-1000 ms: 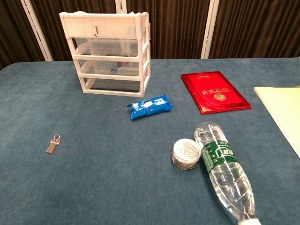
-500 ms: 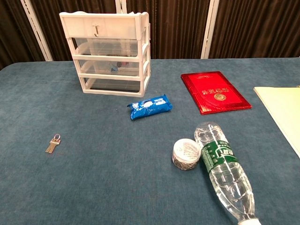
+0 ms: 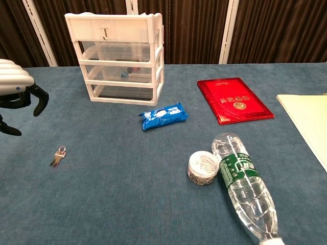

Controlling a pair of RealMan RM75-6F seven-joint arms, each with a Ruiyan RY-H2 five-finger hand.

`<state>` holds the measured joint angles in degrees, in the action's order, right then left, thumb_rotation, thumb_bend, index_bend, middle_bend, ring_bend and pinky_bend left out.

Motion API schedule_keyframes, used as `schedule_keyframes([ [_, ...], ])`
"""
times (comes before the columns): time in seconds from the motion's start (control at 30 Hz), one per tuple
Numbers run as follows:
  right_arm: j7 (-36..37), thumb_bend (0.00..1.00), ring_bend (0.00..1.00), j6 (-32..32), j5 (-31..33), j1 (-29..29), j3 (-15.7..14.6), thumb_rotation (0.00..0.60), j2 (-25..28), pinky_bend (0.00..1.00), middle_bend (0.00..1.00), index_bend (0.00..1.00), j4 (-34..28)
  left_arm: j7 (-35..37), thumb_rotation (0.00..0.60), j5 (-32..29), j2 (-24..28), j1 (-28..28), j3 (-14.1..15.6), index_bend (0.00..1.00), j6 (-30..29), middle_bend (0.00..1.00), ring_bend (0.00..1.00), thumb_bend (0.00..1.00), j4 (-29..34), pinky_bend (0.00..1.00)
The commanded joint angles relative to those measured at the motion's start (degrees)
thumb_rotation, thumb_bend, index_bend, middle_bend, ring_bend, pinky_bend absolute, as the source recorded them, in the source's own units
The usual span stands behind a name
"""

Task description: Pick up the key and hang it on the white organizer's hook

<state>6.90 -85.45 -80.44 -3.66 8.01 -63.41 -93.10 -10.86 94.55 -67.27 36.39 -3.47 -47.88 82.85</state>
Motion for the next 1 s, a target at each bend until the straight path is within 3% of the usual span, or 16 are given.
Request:
schedule_keyframes([
  [0.03, 0.1, 0.06, 0.00, -0.1, 0.0, 0.0, 0.1, 0.600, 0.0, 0.00, 0.00, 0.00, 0.0, 0.7, 0.600, 0.1, -1.7, 1.5, 0.9, 0.51, 1.7, 0.90, 0.80, 0.09, -2.4, 0.63],
  [0.13, 0.2, 0.06, 0.00, -0.1, -0.1, 0.1, 0.0, 0.600, -0.1, 0.00, 0.00, 0.00, 0.1, 0.7, 0.600, -0.2, -2.8, 2.1, 1.4, 0.51, 2.6, 0.90, 0.80, 0.12, -4.0, 0.63],
  [0.43, 0.6, 0.06, 0.00, -0.6, -0.3, 0.1, 0.2, 0.600, -0.1, 0.00, 0.00, 0.00, 0.1, 1.0, 0.600, -1.1, -7.1, 3.3, 3.0, 0.46, 4.5, 0.89, 0.80, 0.37, -9.6, 0.62],
  [0.63, 0.7, 0.06, 0.00, -0.6, 0.1, 0.2, 0.4, 0.600, -0.2, 0.00, 0.00, 0.00, 0.3, 2.0, 0.600, -0.8, -9.8, 5.0, 3.6, 0.42, 5.6, 0.87, 0.79, 0.37, -12.9, 0.62],
  [0.8, 0.5, 0.06, 0.00, -0.6, 0.5, 0.2, 0.6, 0.600, -0.3, 0.00, 0.00, 0.00, 0.3, 3.6, 0.600, 0.3, -11.0, 6.9, 4.1, 0.42, 6.1, 0.87, 0.79, 0.29, -15.2, 0.62],
  [1.0, 0.1, 0.06, 0.00, -0.7, 0.7, 0.2, 0.7, 0.600, -0.5, 0.00, 0.00, 0.00, 0.3, 6.1, 0.600, 1.6, -12.4, 8.3, 5.4, 0.43, 5.8, 0.87, 0.79, 0.29, -17.3, 0.62],
])
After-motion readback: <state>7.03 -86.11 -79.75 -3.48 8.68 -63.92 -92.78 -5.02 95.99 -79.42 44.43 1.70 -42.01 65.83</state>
